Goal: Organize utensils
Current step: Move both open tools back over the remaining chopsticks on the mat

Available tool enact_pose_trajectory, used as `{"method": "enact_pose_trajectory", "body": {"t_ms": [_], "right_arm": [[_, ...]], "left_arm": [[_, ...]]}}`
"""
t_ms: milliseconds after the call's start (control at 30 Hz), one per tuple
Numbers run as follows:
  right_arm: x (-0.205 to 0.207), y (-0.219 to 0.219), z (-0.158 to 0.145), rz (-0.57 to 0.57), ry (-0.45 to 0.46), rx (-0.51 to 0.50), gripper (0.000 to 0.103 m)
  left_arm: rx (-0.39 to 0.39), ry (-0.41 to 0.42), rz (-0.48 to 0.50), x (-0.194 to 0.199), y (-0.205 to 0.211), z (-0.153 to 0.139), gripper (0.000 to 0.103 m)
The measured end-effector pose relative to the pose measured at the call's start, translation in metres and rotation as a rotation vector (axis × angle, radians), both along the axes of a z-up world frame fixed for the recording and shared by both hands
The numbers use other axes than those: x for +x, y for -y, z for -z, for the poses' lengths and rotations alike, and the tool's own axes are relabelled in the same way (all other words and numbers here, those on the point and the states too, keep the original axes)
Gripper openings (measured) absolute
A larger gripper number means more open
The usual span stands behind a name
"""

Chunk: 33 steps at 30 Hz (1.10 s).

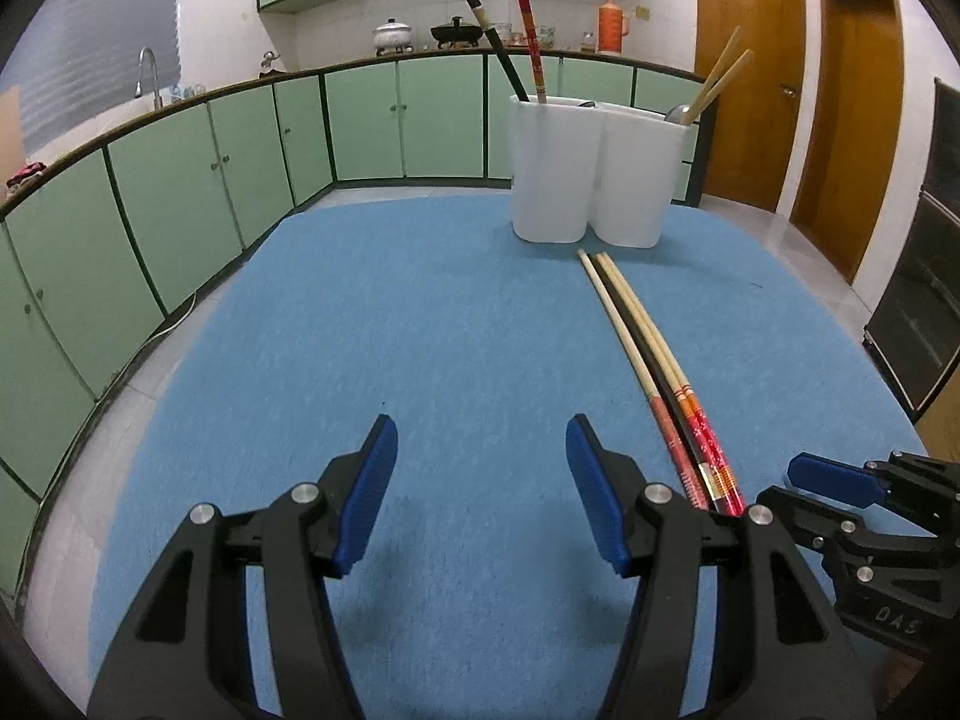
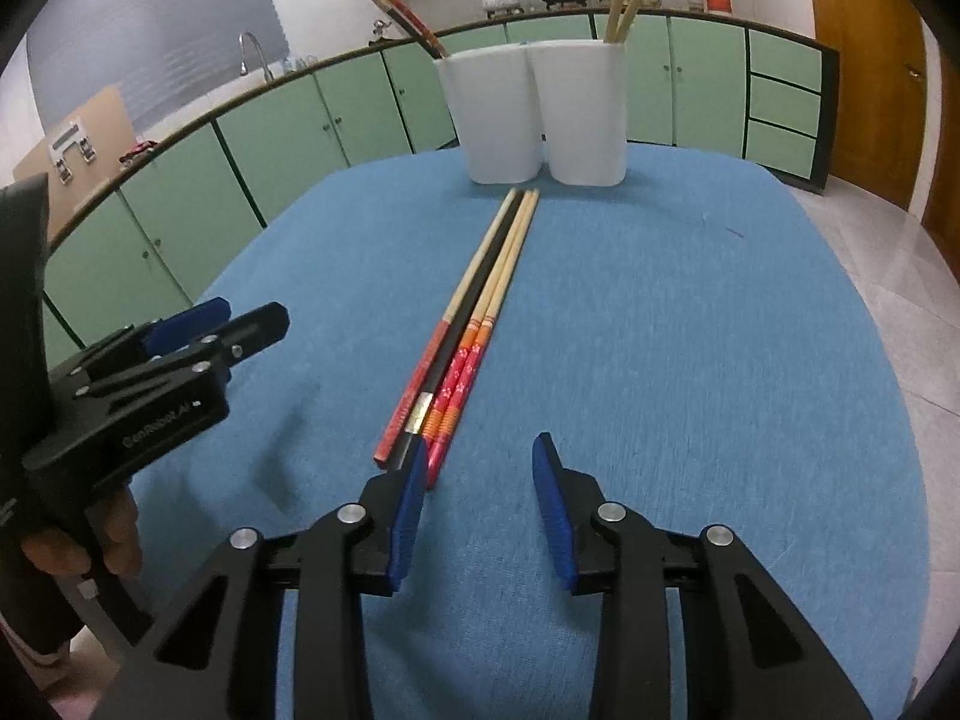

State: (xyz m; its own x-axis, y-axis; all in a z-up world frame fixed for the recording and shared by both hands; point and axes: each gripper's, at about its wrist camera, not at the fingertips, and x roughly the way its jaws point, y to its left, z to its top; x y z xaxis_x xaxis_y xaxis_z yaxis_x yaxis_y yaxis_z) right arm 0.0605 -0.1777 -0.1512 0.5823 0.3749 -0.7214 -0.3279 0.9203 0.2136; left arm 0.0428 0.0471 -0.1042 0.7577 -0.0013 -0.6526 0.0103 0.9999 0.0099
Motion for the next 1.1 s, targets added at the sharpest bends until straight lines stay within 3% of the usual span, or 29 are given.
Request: {"method": "enact_pose_trajectory", "body": {"t_ms": [500,667,900,1100], "right_arm": [[0.001,-0.01,0.003,-0.014,0.004,-0.071,0.034],[0.002,-0.002,0.003,0.032,0.011,-0.093,0.032],[-0.006,0.02,-0.002,0.039,0.027,-0.011,0.032],[-0.019,0.011,0.004,-0.008,0.024,-0.031,0.03]], "left_arm": [[0.007,0.001,0.028,0.0,0.015,-0.002,0.057],[0.01,0.0,0.029,-0.002,0.017,-0.001,0.057],[0.008,-0.001,0.016,-0.002,0.014,0.0,0.057],[0.013,0.0,0.014,-0.002,0.014,-0.001,0.057]]}}
